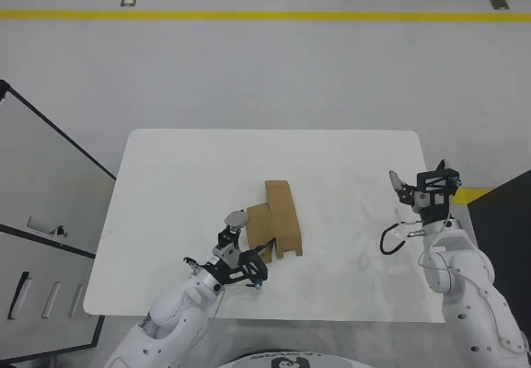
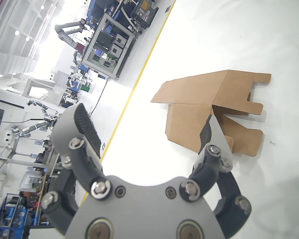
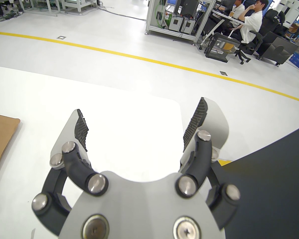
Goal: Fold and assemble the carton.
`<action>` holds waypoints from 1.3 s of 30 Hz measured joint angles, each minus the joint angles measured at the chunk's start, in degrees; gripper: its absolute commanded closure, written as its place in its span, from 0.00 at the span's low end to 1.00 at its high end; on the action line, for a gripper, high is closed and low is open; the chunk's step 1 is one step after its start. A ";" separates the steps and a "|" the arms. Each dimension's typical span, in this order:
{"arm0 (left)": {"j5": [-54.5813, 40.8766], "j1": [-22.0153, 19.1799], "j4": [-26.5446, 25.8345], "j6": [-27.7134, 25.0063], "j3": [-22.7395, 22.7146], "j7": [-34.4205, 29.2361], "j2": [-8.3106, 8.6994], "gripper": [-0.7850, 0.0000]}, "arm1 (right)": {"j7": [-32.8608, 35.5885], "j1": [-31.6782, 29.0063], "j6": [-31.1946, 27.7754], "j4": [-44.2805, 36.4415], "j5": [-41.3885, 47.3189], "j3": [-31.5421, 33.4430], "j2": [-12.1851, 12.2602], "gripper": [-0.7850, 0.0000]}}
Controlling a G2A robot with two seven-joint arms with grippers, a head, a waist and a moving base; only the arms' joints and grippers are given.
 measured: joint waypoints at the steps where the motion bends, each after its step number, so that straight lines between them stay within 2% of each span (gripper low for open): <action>1: -0.01 0.01 -0.01 -0.01 -0.03 0.05 0.01 0.00 | 0.00 0.00 0.00 0.00 0.00 0.00 0.00 0.00; 6: 1.55 -0.31 0.38 -0.05 0.28 -0.78 0.01 0.00 | 0.00 0.00 0.00 0.00 0.00 0.00 0.00 0.00; 12: 5.99 -1.81 2.24 0.57 5.60 -7.46 -0.97 0.00 | 0.00 0.00 0.00 0.00 0.00 0.00 0.00 0.00; 22: 7.84 -2.42 2.76 0.08 7.08 -8.08 -1.12 0.00 | 0.00 0.00 0.00 0.00 0.00 0.00 0.00 0.00; 29: 9.26 -3.53 4.45 1.60 11.66 -14.36 -2.32 0.00 | 0.00 0.00 0.00 0.00 0.00 0.00 0.00 0.00; 39: 10.02 -4.22 5.74 2.54 11.97 -16.11 -2.57 0.00 | 0.00 0.00 0.00 0.00 0.00 0.00 0.00 0.00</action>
